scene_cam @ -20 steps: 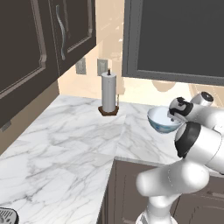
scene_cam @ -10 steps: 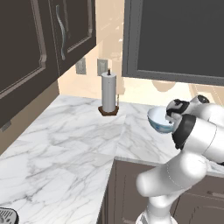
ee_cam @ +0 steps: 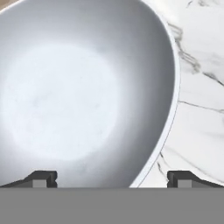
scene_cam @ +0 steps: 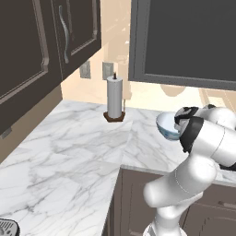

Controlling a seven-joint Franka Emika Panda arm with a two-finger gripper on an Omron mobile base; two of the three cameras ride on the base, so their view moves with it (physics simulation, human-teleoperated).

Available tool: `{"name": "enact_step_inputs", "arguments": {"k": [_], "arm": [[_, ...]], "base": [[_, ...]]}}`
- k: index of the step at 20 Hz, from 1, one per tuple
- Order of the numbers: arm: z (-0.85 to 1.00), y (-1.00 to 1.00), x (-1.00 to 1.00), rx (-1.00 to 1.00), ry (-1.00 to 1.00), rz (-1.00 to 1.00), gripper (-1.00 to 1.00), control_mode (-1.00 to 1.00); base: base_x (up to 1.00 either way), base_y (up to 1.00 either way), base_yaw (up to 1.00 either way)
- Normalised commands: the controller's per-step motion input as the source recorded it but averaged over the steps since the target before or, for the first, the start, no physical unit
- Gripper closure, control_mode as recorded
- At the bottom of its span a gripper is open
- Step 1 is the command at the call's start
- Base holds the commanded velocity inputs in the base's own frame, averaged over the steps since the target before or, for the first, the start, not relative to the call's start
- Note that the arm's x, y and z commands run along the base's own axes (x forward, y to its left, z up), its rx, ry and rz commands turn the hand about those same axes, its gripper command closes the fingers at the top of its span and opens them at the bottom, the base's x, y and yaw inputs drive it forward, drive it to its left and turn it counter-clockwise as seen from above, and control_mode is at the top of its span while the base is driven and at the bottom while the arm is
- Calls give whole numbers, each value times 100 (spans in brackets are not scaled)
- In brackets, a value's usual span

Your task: Clear the mugs and bowl far away from the sink.

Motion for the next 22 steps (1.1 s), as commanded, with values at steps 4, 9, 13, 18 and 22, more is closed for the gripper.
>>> {"name": "enact_step_inputs", "arguments": {"k": [4,9,13,18,22], "arm": [[0,0,0,0,0,0,100,-100],[0,0,0,0,0,0,100,-100],[11,0,-5,1,-4,0,100,-100],[67,5,-33,2,-9,0,100,-100],[98,1,-90,0,-18,0,100,-100]], "base": [[0,0,0],[0,0,0],[0,0,0],[0,0,0],[0,0,0]]}}
